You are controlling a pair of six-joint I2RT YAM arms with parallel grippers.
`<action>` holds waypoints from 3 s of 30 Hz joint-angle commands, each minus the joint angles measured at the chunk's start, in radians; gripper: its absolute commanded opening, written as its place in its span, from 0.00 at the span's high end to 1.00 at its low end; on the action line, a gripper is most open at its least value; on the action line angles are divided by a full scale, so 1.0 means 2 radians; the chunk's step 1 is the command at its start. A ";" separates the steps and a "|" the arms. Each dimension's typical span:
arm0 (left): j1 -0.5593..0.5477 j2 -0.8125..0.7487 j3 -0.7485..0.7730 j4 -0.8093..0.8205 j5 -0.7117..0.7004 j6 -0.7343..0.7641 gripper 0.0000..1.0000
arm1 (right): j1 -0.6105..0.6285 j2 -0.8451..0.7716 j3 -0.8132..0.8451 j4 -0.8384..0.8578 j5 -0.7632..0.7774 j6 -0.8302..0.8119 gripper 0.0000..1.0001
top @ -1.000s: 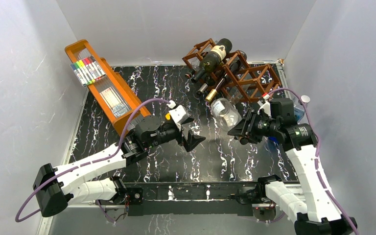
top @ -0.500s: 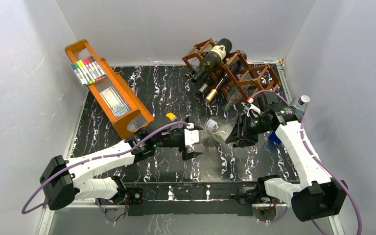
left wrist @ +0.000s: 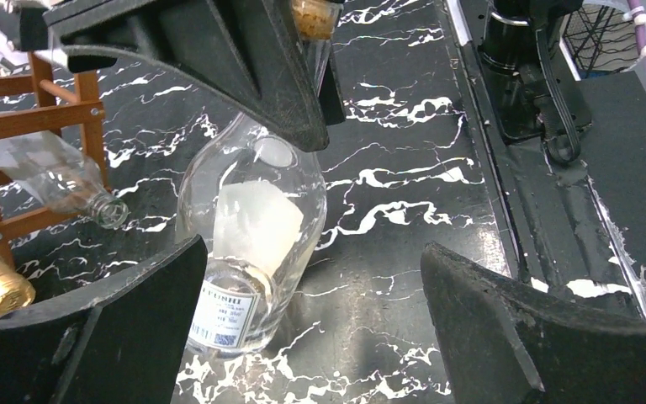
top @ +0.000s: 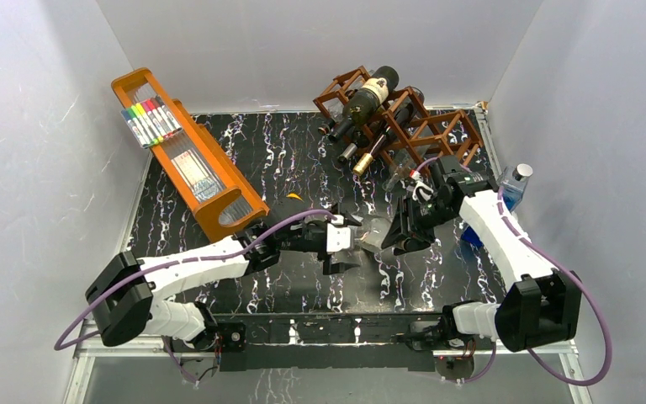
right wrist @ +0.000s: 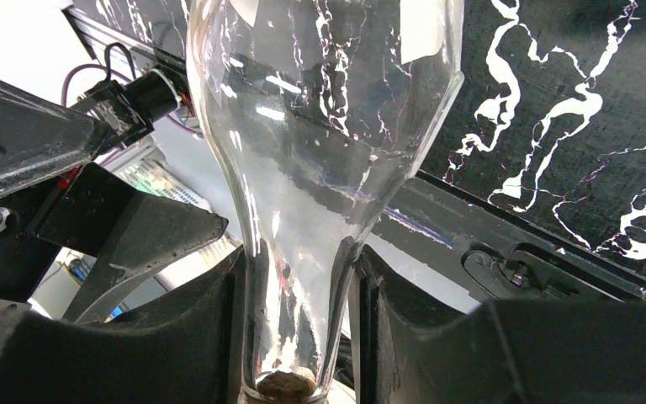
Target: Take the wine bottle off the wine rack
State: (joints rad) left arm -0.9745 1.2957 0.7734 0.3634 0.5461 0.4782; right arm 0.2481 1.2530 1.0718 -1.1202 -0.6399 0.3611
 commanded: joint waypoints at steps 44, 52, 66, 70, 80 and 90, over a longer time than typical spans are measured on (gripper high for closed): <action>-0.050 0.147 0.021 0.265 0.007 -0.124 0.47 | 0.061 -0.003 0.028 0.081 -0.114 -0.017 0.48; -0.050 0.142 0.014 0.267 -0.003 -0.129 0.48 | 0.070 -0.003 0.045 0.082 -0.111 -0.005 0.38; -0.050 0.096 -0.025 0.260 -0.043 -0.123 0.84 | 0.080 -0.005 0.073 0.086 -0.079 -0.003 0.20; -0.050 0.077 -0.039 0.252 -0.063 -0.121 0.91 | 0.080 -0.005 0.087 0.090 -0.066 -0.004 0.11; -0.050 0.019 -0.073 0.234 -0.109 -0.122 1.00 | 0.079 0.003 0.149 0.082 0.022 -0.006 0.02; -0.050 -0.008 -0.068 0.233 -0.203 -0.188 1.00 | 0.079 -0.029 0.209 0.133 0.263 0.021 0.02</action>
State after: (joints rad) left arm -1.0664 1.3281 0.6132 0.7944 0.2306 0.1852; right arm 0.4118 1.2659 1.4319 -0.9512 -0.3725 0.3775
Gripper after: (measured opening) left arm 0.404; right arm 0.981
